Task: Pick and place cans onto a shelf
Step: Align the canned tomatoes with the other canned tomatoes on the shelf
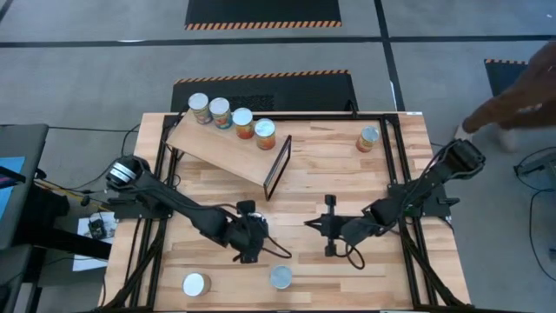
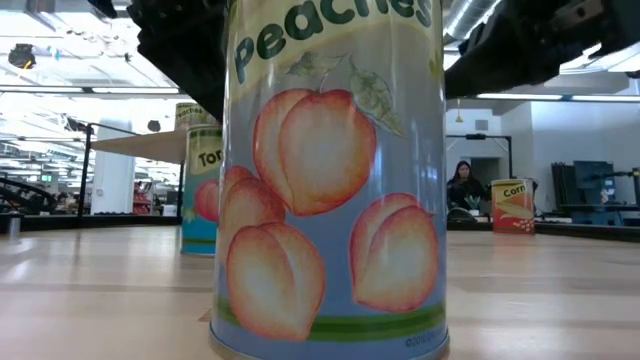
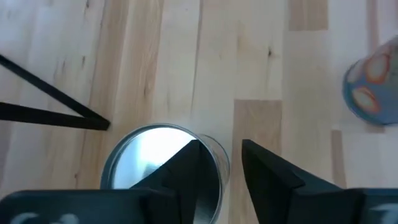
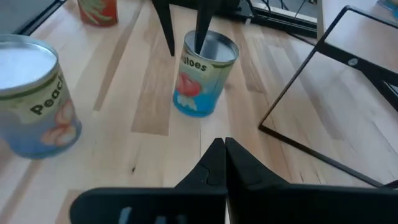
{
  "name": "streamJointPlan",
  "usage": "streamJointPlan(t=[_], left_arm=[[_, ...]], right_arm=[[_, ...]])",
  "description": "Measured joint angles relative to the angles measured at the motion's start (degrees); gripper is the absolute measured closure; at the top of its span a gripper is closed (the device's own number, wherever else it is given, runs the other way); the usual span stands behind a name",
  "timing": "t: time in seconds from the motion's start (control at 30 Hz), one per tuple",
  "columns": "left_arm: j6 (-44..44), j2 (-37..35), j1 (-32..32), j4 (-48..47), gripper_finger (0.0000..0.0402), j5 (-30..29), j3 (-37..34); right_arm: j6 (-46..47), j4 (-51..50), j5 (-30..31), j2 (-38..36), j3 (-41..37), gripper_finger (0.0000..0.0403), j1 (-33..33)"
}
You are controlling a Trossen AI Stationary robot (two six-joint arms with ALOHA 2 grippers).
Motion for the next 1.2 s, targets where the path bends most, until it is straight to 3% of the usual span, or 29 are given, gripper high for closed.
streamJointPlan(t=[0.17, 0.33, 0.53, 0.9, 1.0, 1.2], left_arm=[[1.4, 0.0, 0.0, -2.6, 0.0308, -1.8, 0.0], [6.3, -0.4, -0.2, -10.1, 0.0385, -2.9, 0.1], [12.1, -3.5, -0.9, -21.4, 0.04, -2.8, -0.4], [13.6, -26.2, -1.6, -39.1, 0.0401, -6.3, -0.3], [15.7, -33.2, -0.2, -40.5, 0.0401, -10.2, -0.3], [24.2, -42.8, 5.6, -40.4, 0.0402, -12.2, -0.3]], right_arm=[[0.3, 0.4, 0.1, 0.5, 0.0, 0.0396, 0.0], [0.4, 0.2, 0.0, 0.5, 0.0, 0.0395, -0.3], [0.8, -0.1, 0.0, 0.5, 0.0, 0.0395, -0.3], [0.9, -0.1, -0.2, 0.5, 0.0, 0.0395, -0.2], [0.9, -0.1, -0.2, 0.5, 0.0, 0.0395, -0.2], [0.9, -0.1, -0.3, 0.5, 0.0, 0.0395, -0.2]])
